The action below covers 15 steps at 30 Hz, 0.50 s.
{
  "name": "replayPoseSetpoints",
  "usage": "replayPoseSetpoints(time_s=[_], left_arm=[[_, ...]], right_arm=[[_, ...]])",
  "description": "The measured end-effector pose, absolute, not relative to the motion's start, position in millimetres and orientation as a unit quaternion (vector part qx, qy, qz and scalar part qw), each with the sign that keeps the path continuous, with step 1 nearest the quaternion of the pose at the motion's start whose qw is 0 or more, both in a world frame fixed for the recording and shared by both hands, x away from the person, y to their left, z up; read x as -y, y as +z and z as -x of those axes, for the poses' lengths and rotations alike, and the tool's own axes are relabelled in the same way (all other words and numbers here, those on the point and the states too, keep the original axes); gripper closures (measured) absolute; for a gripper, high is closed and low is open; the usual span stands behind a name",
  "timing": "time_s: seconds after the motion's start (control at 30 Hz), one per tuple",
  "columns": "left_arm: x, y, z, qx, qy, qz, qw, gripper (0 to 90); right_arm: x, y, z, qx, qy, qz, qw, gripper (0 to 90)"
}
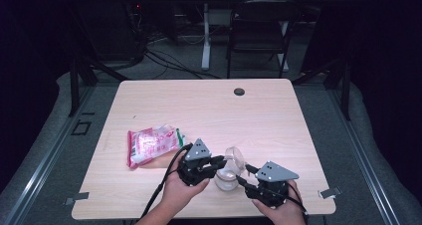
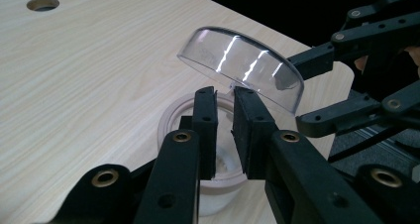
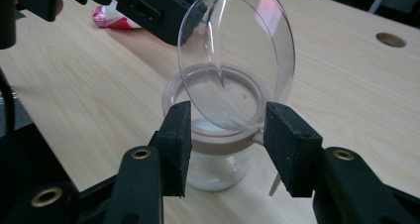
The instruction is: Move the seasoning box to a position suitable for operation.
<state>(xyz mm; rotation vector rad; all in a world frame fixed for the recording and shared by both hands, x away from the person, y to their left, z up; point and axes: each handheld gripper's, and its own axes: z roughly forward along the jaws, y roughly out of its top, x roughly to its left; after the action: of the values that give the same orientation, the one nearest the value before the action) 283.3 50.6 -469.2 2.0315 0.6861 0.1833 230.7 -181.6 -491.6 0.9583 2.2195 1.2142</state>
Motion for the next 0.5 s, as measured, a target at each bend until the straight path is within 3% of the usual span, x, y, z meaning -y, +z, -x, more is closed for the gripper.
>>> replayPoseSetpoints(time_s=[0.5], left_arm=[[-50.1, -486.3, -290.1, -0.300, 0.077, -0.834, 0.458, 68.4]], right_arm=[[178.9, -493.4, -232.6, -0.798, 0.442, -0.348, 0.218, 54.4]])
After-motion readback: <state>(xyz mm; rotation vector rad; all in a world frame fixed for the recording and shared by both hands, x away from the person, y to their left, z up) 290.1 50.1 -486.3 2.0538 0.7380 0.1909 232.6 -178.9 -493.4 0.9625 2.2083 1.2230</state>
